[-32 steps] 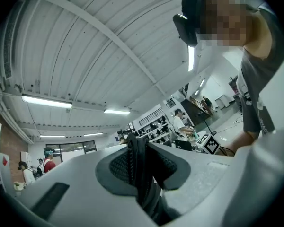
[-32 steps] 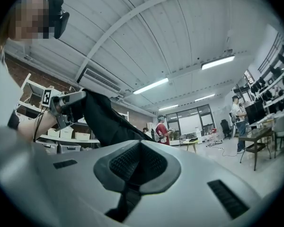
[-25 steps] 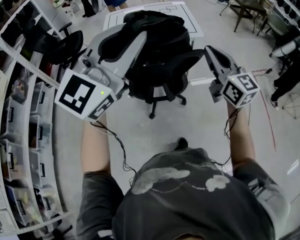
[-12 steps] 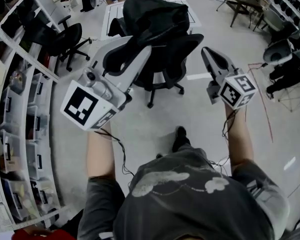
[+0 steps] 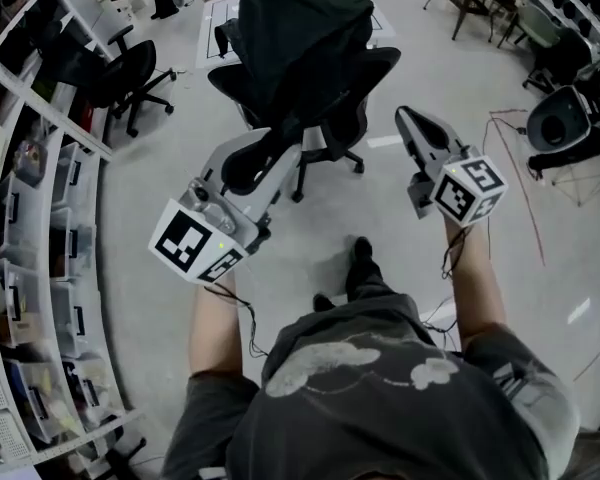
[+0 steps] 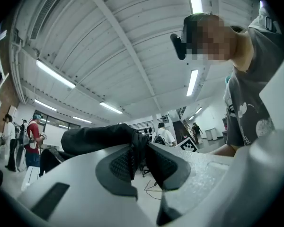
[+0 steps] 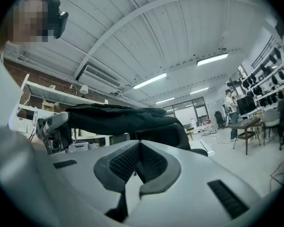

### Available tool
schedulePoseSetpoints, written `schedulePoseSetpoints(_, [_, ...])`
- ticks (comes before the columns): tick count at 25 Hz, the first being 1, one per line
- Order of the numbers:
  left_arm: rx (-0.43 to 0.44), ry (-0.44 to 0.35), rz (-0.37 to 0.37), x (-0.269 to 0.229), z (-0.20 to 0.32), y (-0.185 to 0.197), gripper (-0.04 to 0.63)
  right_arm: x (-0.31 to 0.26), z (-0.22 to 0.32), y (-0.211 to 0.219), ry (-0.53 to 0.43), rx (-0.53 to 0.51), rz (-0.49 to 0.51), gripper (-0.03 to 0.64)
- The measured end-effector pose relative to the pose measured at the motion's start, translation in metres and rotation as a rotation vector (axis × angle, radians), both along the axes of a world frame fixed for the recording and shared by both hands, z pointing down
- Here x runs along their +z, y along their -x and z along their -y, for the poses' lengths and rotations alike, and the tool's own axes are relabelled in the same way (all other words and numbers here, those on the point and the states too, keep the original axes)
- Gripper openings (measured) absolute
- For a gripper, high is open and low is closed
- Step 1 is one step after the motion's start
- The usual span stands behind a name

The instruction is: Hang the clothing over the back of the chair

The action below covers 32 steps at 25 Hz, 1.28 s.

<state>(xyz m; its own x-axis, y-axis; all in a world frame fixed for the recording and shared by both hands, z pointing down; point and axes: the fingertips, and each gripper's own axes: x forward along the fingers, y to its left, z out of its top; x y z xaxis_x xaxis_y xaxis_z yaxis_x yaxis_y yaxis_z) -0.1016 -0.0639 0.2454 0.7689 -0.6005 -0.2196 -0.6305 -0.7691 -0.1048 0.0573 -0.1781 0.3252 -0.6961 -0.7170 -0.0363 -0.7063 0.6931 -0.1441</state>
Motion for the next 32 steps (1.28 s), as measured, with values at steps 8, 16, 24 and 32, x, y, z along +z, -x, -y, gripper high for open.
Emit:
schedulePoseSetpoints(8, [-0.060, 0.151, -0.121, 0.078, 0.017, 0.018, 0.057, 0.031, -0.016, 0.007, 0.054, 0.007, -0.057, -0.008])
schedulePoseSetpoints(16, [-0.159, 0.285, -0.158, 0.125, 0.044, 0.017, 0.075, 0.036, -0.022, 0.002, 0.062, 0.007, -0.068, -0.008])
schedulePoseSetpoints(24, [-0.218, 0.415, -0.202, 0.158, 0.057, 0.008, 0.198, 0.046, -0.026, -0.007, 0.069, -0.039, -0.076, -0.008])
schedulePoseSetpoints(32, [-0.291, 0.481, -0.187, 0.180, 0.046, -0.011, 0.216, 0.057, -0.037, -0.032, 0.093, -0.072, -0.064, -0.008])
